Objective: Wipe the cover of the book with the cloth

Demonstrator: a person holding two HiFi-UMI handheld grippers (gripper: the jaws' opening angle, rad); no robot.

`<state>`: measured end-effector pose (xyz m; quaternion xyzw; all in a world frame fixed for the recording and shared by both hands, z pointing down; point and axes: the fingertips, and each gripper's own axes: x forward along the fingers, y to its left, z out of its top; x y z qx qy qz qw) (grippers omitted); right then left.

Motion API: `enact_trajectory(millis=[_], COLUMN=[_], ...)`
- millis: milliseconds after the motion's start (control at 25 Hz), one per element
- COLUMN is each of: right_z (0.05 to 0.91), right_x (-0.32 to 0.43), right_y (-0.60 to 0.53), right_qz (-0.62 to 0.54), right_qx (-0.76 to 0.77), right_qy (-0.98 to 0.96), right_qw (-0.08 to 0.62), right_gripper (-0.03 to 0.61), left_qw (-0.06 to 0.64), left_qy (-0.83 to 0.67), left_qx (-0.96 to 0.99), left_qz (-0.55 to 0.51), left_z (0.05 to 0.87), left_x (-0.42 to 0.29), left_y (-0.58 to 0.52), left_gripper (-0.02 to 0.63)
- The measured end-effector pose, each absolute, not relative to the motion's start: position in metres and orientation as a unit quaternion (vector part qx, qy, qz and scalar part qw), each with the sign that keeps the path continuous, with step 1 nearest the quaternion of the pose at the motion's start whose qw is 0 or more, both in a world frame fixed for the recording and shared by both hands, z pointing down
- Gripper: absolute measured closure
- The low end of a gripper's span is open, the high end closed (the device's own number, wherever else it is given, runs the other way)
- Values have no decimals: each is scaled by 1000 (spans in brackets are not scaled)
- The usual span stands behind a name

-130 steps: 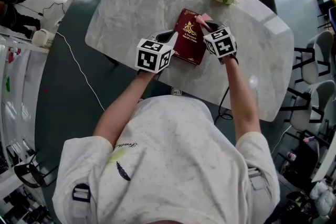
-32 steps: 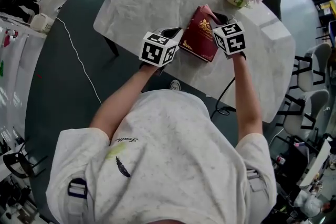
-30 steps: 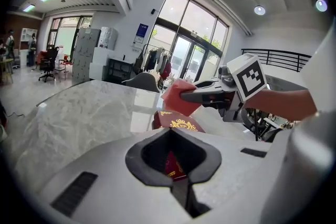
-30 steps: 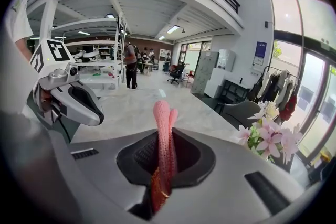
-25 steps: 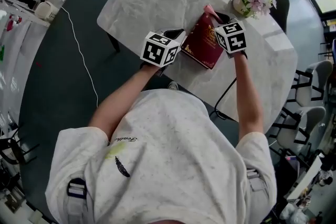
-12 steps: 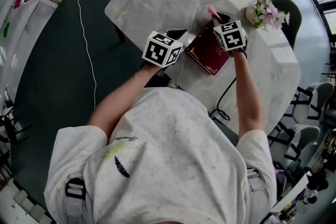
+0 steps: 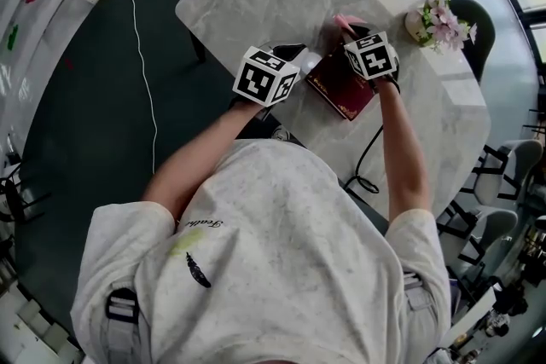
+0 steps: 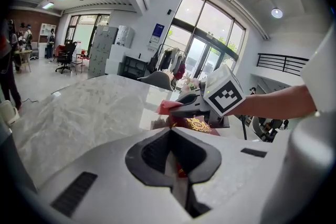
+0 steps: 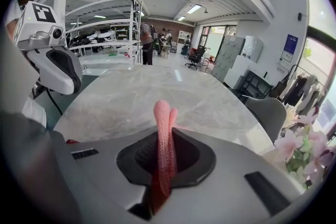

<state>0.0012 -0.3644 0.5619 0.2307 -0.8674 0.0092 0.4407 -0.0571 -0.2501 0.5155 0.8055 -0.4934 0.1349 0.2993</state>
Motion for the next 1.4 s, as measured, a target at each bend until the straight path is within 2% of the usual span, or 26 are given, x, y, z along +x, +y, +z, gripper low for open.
enact_trajectory(millis=[1400], right_z=[561], right_x=[-31], right_y=[-292], right_qz=[45], right_qx=[237], right_qy=[-866], right_qw=[437], right_gripper=[562], left_qw=[283], left_qy=[-464], left_qx=[829], left_qz=[129], left_z=[501], left_x=[-86], left_y=[-218], left_gripper=[607])
